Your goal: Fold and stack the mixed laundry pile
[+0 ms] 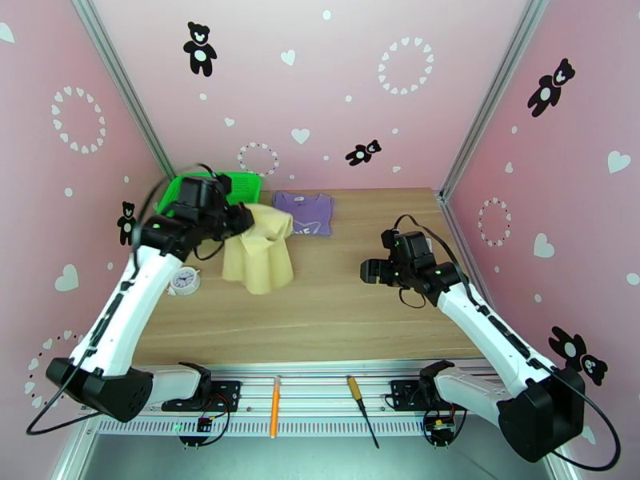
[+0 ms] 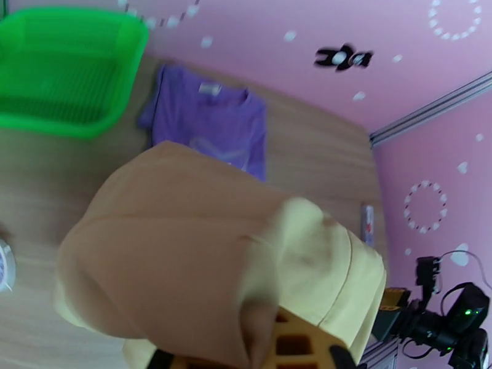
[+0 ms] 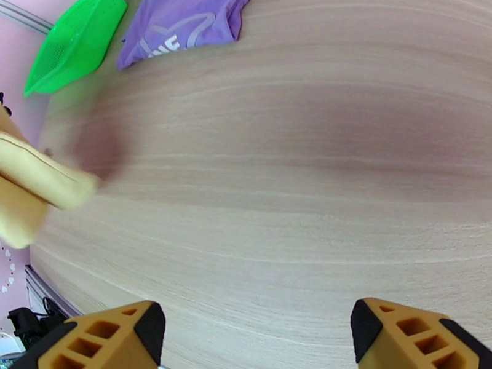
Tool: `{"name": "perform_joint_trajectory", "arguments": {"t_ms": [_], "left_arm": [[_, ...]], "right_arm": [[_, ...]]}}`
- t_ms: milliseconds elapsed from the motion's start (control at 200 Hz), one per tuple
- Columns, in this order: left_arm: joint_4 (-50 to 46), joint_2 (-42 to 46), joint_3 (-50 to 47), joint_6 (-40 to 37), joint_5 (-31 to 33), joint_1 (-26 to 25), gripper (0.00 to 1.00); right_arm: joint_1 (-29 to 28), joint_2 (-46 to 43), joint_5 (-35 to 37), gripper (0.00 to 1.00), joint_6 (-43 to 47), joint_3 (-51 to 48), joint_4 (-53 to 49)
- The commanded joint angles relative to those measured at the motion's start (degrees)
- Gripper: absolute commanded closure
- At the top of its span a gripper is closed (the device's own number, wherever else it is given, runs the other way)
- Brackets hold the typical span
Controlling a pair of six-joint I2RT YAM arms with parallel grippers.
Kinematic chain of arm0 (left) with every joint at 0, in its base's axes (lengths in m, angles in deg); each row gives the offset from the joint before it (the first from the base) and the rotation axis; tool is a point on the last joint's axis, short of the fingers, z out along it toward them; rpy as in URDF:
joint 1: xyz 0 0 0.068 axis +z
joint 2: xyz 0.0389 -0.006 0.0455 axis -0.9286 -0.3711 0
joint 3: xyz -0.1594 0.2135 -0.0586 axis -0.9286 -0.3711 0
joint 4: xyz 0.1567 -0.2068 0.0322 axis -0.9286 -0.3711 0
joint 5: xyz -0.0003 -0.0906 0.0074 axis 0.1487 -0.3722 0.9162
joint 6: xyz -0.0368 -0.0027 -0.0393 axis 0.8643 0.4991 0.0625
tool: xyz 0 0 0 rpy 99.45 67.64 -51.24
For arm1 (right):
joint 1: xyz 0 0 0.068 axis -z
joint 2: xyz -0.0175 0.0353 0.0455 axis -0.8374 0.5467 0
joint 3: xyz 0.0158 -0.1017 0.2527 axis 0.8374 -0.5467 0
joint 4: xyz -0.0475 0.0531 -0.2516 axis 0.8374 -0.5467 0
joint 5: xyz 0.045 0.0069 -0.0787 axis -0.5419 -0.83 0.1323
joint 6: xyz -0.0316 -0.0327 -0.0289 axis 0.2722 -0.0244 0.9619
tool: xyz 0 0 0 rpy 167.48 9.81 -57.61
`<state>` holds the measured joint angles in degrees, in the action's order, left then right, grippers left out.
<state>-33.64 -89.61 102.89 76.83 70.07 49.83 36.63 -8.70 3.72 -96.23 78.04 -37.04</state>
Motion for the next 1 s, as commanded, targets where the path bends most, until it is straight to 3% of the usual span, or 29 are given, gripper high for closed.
{"name": "perform_joint_trajectory", "arguments": {"t_ms": [0, 100, 115, 150, 175, 200, 245, 255, 355, 500, 731, 996], "left_arm": [[9.6, -3.6, -7.0, 5.6, 1.3, -3.8, 1.00], [13.2, -12.2, -9.3, 7.8, 0.3, -9.1, 1.00], [13.7, -13.6, -9.2, 8.1, 0.0, -10.0, 0.96], [15.1, -16.8, -8.5, 8.4, -1.1, -12.4, 0.78], [15.7, -19.0, -7.7, 8.6, -1.9, -14.1, 0.50], [15.9, -21.0, -6.6, 8.7, -2.2, -15.9, 0.31], [15.4, -24.4, -3.7, 8.4, -2.6, -18.9, 0.04], [15.2, -25.1, -3.0, 8.3, -2.6, -19.6, 0.02], [12.1, -30.2, 3.2, 7.2, -2.3, -23.5, 0.01], [7.0, -30.3, 6.0, 6.6, 2.9, -23.3, 0.01], [-0.5, -18.8, 2.5, 5.1, 13.1, -19.1, 0.01], [-4.4, -9.9, -6.8, 4.7, 13.4, -15.1, 0.01]], "right_arm": [[0.1, 0.1, -1.8, 0.14, 1.3, -1.6, 0.3], [0.1, 1.2, -2.2, 0.12, 1.3, -2.1, 0.8], [0.1, 1.4, -2.2, 0.11, 1.4, -2.2, 0.7], [0.1, 1.6, -2.0, 0.10, 1.5, -2.2, 0.8], [0.1, 1.8, -1.8, 0.09, 1.5, -2.2, 0.7], [0.1, 2.0, -1.6, 0.08, 1.6, -2.2, 0.7], [0.1, 2.5, -1.4, 0.07, 1.9, -2.2, 0.8], [0.2, 2.6, -1.3, 0.07, 1.9, -2.2, 0.8], [0.2, 4.1, -1.8, 0.07, 2.7, -2.0, 1.0], [-0.1, 7.8, -6.8, 0.08, 5.6, -1.4, 2.6], [-3.8, 20.5, -8.2, 0.19, 9.4, 4.8, 5.6], [-6.9, 32.4, -0.9, 0.23, 13.0, 11.5, 6.1]]}}
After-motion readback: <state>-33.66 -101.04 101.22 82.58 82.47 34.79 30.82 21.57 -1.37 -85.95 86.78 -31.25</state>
